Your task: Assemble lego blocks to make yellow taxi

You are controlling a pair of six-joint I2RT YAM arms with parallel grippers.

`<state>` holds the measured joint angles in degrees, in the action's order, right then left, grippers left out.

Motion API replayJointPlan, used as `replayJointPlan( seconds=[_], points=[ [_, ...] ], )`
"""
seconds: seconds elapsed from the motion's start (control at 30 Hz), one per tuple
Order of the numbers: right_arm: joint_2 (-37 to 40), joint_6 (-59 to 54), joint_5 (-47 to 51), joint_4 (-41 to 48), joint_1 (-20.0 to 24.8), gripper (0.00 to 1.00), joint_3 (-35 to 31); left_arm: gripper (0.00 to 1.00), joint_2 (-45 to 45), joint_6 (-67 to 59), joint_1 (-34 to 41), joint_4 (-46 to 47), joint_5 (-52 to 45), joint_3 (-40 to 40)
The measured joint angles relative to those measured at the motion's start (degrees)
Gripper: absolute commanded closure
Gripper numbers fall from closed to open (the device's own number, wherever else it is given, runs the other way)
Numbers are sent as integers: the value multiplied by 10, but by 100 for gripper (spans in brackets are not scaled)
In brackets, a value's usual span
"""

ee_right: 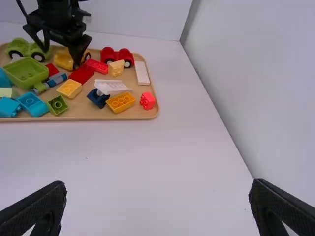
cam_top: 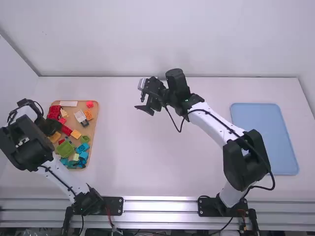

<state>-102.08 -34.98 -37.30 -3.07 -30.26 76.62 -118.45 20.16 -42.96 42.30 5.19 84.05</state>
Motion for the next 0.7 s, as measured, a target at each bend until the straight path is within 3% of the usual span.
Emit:
replayJointPlan(
  seconds=[0.3,0.7],
  points=[
    [0,0,1,0,0,1,0,11,-1,-49,0,-24,-7,-1],
    [0,0,2,1,0,1,0,18,-28,-50,-3,-42,-9,-6]
  ],
)
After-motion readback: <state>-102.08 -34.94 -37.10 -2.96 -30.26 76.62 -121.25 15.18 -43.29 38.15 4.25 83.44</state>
